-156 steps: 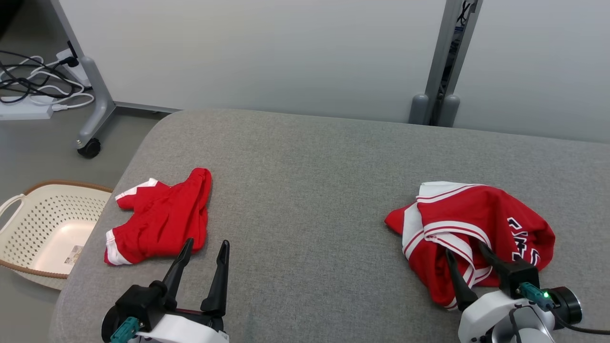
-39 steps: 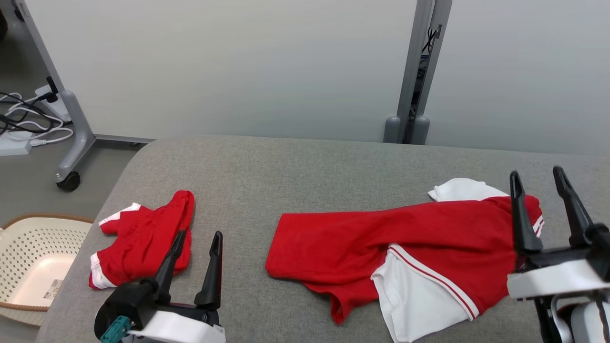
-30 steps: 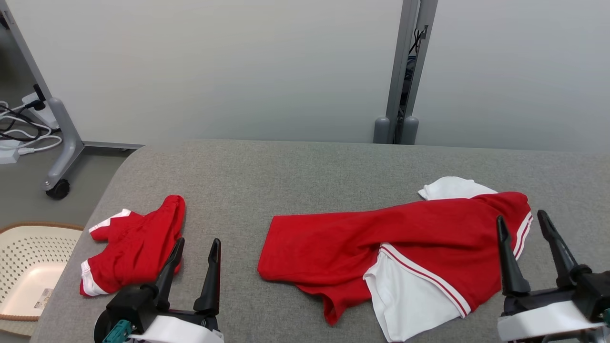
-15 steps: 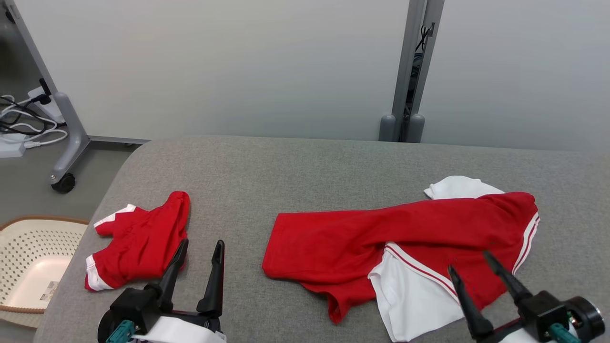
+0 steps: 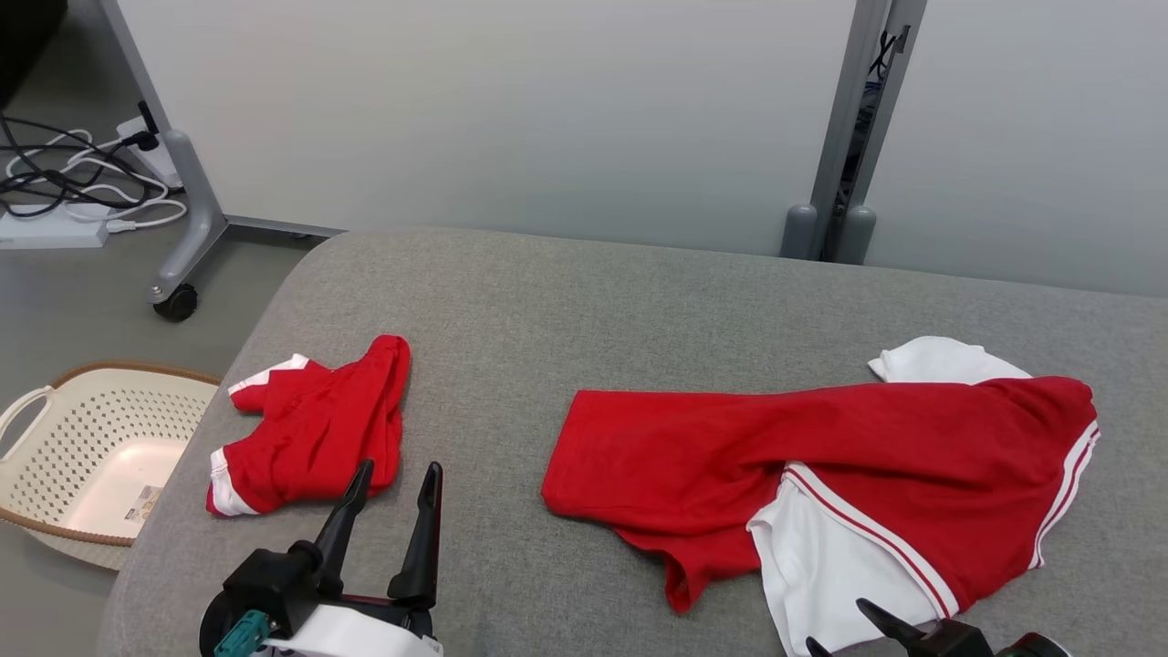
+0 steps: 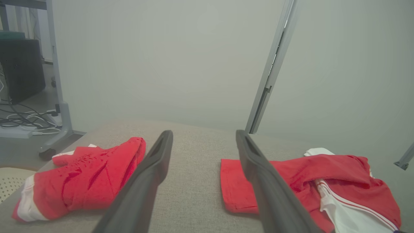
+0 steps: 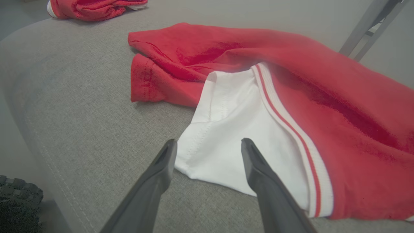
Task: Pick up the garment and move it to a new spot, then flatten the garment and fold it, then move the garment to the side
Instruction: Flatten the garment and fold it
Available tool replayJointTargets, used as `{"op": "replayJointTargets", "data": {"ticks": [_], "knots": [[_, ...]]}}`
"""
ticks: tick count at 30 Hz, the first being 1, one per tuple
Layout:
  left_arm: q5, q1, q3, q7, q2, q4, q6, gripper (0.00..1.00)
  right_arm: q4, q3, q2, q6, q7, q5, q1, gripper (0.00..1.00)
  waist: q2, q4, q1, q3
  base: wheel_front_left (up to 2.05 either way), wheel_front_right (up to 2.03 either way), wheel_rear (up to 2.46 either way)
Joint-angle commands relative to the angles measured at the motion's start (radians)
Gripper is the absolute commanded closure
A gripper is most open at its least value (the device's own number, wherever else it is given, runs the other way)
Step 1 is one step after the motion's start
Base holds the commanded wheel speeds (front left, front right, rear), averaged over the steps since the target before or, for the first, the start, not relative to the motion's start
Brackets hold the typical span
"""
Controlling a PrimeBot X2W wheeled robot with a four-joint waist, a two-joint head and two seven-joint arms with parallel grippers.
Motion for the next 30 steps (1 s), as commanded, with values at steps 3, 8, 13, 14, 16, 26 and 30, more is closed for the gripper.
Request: {"op": "replayJointTargets", "data": {"ticks": [3, 8, 13, 14, 16, 26, 30], "knots": [[0.0, -0.006, 0.004, -0.001, 0.004, 0.0, -0.005, 0.0, 0.029, 0.057, -0.027, 0.0, 0.0, 0.034, -0.033, 0.0, 0.0, 0.02, 0.0, 0.01, 0.0, 0.0, 0.0], [0.0, -0.006, 0.004, -0.001, 0.003, 0.0, -0.005, 0.0, 0.074, 0.108, -0.031, 0.0, -0.001, 0.059, -0.064, 0.0, 0.0, 0.033, 0.0, 0.019, 0.0, 0.0, 0.0], [0.002, -0.016, -0.003, -0.001, 0.004, 0.002, -0.007, 0.0, 0.12, 0.153, -0.031, 0.0, -0.001, 0.078, -0.095, 0.0, 0.0, 0.048, 0.0, 0.029, 0.0, 0.0, 0.0], [0.004, -0.017, -0.003, -0.001, 0.003, 0.003, -0.007, 0.0, 0.13, 0.159, -0.032, 0.0, -0.001, 0.076, -0.101, 0.0, 0.0, 0.05, 0.0, 0.03, 0.0, 0.0, 0.0], [0.007, -0.018, -0.002, -0.001, 0.004, 0.003, -0.008, 0.0, 0.152, 0.17, -0.027, 0.0, -0.001, 0.082, -0.114, 0.0, 0.0, 0.055, 0.0, 0.033, 0.0, 0.0, 0.0], [0.017, -0.018, 0.009, -0.001, 0.003, 0.011, -0.013, 0.0, 0.226, 0.2, -0.012, 0.0, 0.001, 0.122, -0.166, 1.0, 0.0, 0.06, 0.0, 0.028, 0.0, 0.0, 0.0], [0.017, -0.007, 0.008, -0.001, 0.003, 0.011, -0.012, 0.0, 0.208, 0.198, -0.016, 0.0, -0.002, 0.127, -0.176, 1.0, 0.0, 0.05, 0.0, 0.01, 0.0, 0.0, 0.0]]}}
